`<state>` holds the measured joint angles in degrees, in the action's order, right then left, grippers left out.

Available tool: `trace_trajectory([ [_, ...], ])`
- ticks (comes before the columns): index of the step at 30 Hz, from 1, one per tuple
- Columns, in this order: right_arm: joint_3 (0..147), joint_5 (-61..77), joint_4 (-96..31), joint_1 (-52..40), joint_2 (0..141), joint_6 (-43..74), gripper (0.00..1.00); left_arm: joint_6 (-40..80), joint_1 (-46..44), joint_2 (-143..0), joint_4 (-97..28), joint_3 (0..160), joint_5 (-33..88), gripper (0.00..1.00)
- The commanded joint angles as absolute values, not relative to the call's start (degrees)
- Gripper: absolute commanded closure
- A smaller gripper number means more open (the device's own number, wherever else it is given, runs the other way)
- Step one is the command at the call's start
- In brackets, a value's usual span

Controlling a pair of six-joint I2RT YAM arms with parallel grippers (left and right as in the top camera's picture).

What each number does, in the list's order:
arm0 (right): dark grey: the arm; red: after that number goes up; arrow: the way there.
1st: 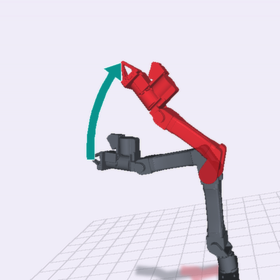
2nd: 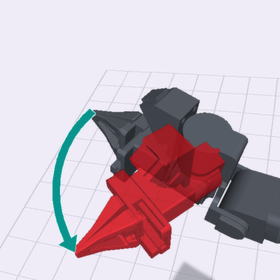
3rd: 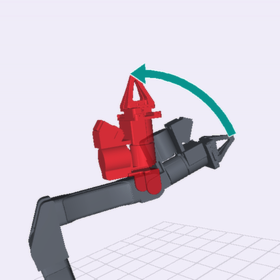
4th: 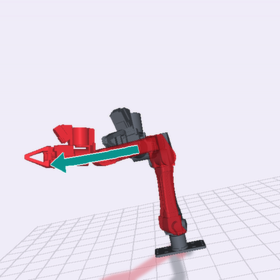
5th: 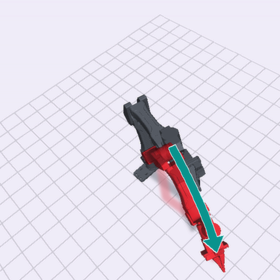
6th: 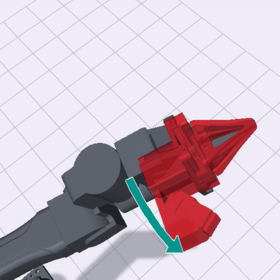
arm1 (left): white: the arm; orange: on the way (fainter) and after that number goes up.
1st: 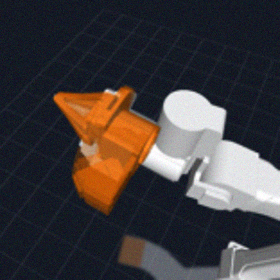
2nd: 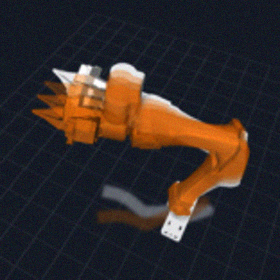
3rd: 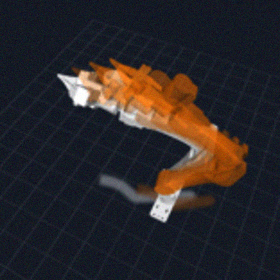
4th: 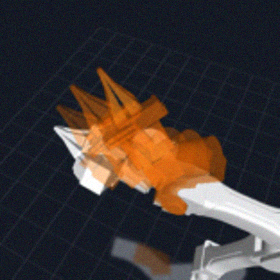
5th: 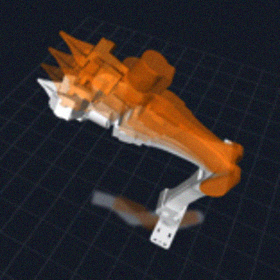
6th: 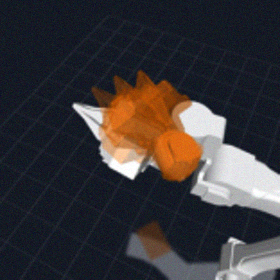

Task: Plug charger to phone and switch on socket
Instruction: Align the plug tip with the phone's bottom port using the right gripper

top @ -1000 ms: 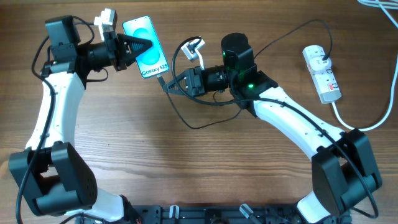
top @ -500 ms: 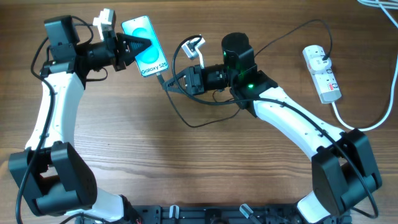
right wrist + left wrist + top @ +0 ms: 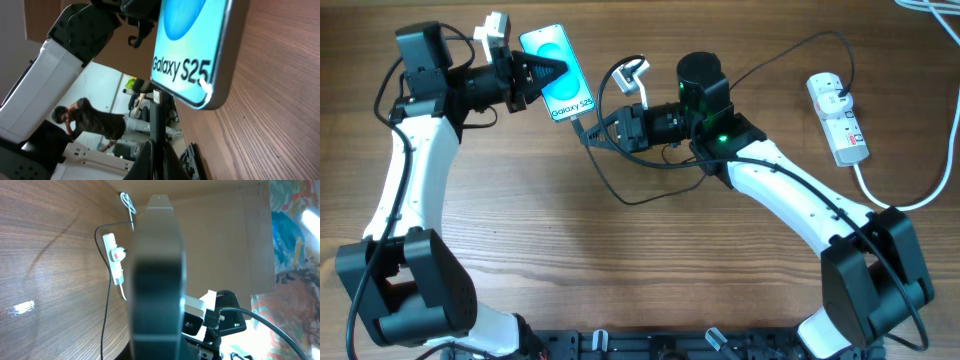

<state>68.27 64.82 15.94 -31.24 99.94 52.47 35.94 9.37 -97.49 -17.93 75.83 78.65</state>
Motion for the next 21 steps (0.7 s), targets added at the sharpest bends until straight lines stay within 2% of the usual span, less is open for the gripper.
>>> trace_trajectory([
  [1,68.9,67.0,15.5,-31.7,98.5,52.5,0.95,36.5,9.2,-96.6,-17.5,76.0,79.4,0.96],
  [8,68.9,66.1,10.3,-31.7,98.5,46.6,0.96,36.3,9.1,-96.6,-16.9,76.0,78.3,0.96],
  [21,68.9,61.3,13.6,-31.4,98.5,49.9,0.96,36.3,9.1,-96.6,-16.9,76.0,80.3,0.96],
])
